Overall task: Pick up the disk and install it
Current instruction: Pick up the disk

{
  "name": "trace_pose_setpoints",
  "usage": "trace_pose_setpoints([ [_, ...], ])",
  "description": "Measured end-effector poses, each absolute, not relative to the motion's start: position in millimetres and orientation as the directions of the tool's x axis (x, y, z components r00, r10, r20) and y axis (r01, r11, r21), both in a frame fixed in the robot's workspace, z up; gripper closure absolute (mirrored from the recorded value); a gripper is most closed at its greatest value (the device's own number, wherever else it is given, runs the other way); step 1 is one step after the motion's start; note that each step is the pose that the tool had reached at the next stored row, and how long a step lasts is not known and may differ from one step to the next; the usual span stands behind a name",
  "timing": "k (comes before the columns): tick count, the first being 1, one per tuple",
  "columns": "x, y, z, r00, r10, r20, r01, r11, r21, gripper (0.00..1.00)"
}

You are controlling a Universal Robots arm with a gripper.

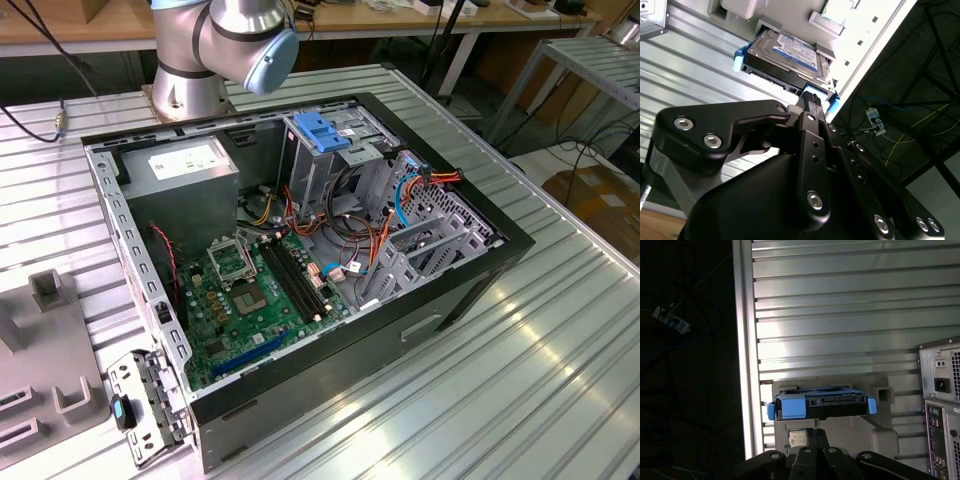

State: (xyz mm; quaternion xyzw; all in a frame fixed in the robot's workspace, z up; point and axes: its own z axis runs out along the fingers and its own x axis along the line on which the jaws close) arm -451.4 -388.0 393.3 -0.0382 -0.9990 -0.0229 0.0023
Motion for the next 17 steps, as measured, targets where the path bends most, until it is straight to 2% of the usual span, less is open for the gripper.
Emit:
trace_pose_setpoints([
  [8,-451.5,-388.0,393.3,-0.997,0.071,0.006,0.071,0.996,0.046,0.89],
  [17,-451.5,-388.0,393.3,-0.995,-0.095,0.006,-0.095,0.994,0.046,0.89],
])
